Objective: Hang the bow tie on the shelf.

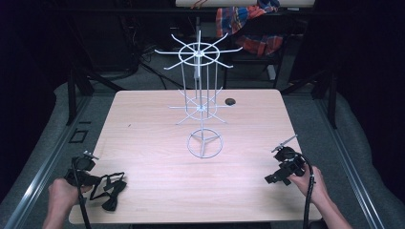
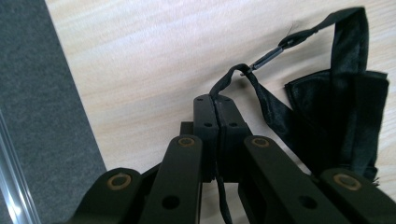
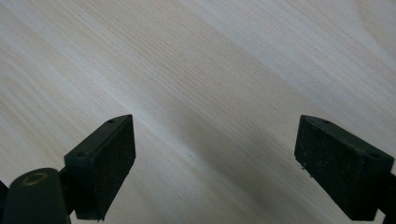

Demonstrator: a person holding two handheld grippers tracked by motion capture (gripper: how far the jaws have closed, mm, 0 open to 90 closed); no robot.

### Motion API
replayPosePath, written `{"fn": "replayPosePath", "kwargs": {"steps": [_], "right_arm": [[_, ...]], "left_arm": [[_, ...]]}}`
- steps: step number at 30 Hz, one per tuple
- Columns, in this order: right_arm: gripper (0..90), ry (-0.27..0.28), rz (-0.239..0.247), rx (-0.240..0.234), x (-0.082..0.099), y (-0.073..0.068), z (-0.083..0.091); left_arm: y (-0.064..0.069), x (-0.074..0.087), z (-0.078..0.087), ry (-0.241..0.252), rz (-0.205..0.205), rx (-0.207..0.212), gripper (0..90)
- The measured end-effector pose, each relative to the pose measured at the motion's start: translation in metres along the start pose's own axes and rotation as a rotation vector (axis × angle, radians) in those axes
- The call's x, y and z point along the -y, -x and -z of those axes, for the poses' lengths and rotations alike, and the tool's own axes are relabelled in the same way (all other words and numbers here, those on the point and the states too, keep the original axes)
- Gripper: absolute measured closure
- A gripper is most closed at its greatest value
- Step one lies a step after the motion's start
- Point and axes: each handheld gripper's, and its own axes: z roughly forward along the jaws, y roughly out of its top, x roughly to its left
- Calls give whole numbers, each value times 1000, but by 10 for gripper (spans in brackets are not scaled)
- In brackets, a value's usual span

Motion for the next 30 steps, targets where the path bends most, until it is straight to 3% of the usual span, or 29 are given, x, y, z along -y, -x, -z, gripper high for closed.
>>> {"fn": "replayPosePath", "kwargs": {"steps": [1,2,4,14,17,18,20,30], "right_arm": [[122,33,-34,-4,1,-2,-3],[122,33,-34,-4,1,-2,-3],[123,-7,-4,-1,0,1,0],[125,-13,-4,-2,0,0,0],[125,-20,1,32,0,-1,1],[125,-16,0,13,1,-1,0],[126,-2,-20,2,1,-2,-2],[126,-34,10,16,0,2,0]], "left_arm": [[1,0,3,14,-3,-3,888],[1,0,3,14,-3,-3,888],[3,-1,7,43,-2,-5,889],[9,-3,20,121,-13,-17,889],[10,-3,26,147,-8,-18,890],[11,-3,30,161,-9,-23,892],[13,-4,35,186,-16,-28,893],[27,-7,54,270,-62,-57,893]]}}
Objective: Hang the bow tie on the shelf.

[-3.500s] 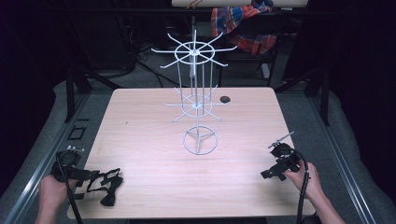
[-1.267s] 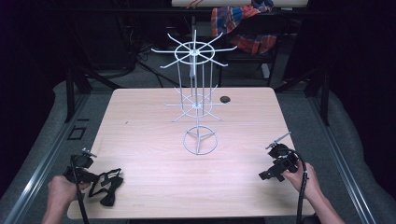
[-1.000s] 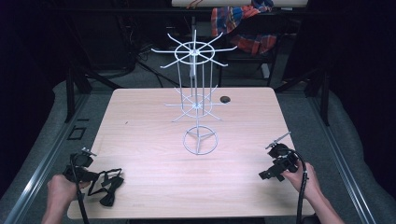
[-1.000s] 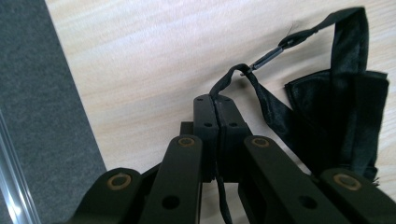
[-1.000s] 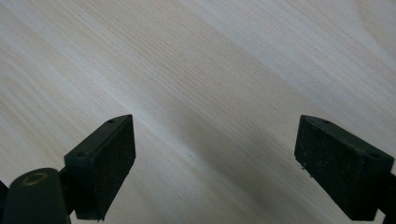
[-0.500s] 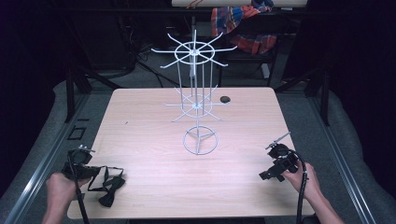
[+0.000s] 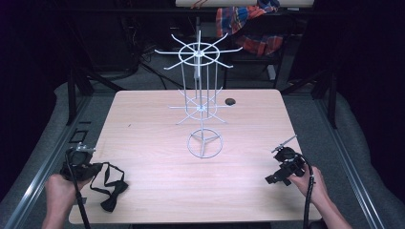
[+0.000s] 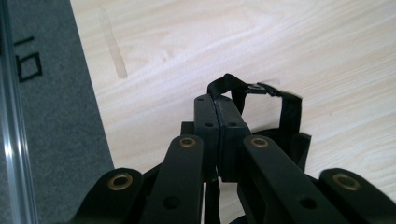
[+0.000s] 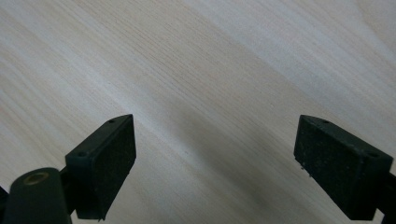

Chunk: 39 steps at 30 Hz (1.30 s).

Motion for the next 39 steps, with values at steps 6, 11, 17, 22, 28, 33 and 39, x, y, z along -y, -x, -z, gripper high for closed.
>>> {"fn": "replayPosePath", "kwargs": {"steps": [6,11,17,22,28,33,39], "right_arm": [[126,7,-16,5,0,0,-2],[126,13,-25,16,1,1,-1],[127,21,-6,19,0,0,1],[126,9,-5,1,0,0,-1],[127,10,-14,-1,1,-1,1],[127,10,-9,4,1,-2,1],[126,5,-13,7,1,-2,1]], "left_arm": [[8,-6,13,86,-36,-29,893],[19,-12,25,146,-73,-41,894],[29,-17,31,177,-112,-42,894],[34,-23,33,188,-126,-33,894],[43,-30,38,215,-154,-6,894],[52,-37,44,238,-180,7,894],[59,-47,50,269,-191,34,894]]}}
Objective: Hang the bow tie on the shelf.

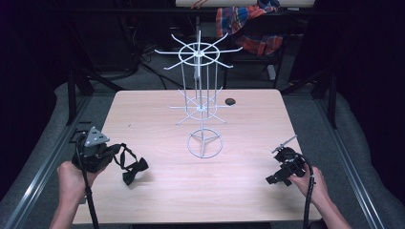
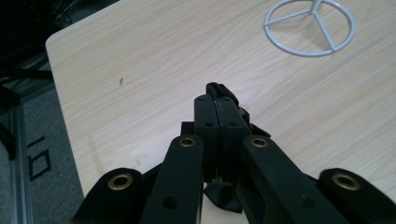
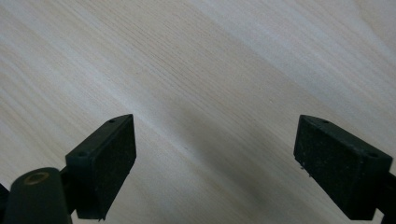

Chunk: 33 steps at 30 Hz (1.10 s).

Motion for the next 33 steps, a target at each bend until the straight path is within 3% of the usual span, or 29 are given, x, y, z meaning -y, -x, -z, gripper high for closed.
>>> {"fn": "replayPosePath", "kwargs": {"steps": [20,23,25,33], "right_arm": [[130,8,3,-12,0,-2,0],[130,7,4,-7,0,0,0],[130,7,-4,-6,0,0,0],[130,22,-2,-12,0,-1,1]], "left_arm": [[17,-48,-8,20,-104,36,894],[18,-52,-10,27,-110,51,894],[18,-54,-12,40,-98,83,894],[26,-66,-13,47,-121,105,894]]}}
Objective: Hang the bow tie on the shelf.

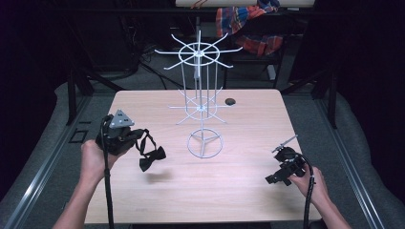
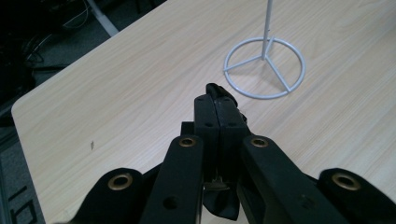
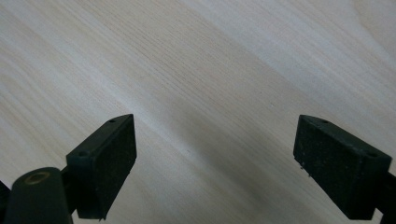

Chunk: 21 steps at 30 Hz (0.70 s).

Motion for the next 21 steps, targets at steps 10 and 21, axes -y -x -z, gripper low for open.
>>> {"fn": "replayPosePath", "kwargs": {"steps": [10,21], "right_arm": [[129,-14,2,9,0,1,-1],[129,11,-9,12,0,0,-2]], "left_arm": [[4,-14,0,15,-30,8,894],[9,-26,1,27,-65,14,894]]}}
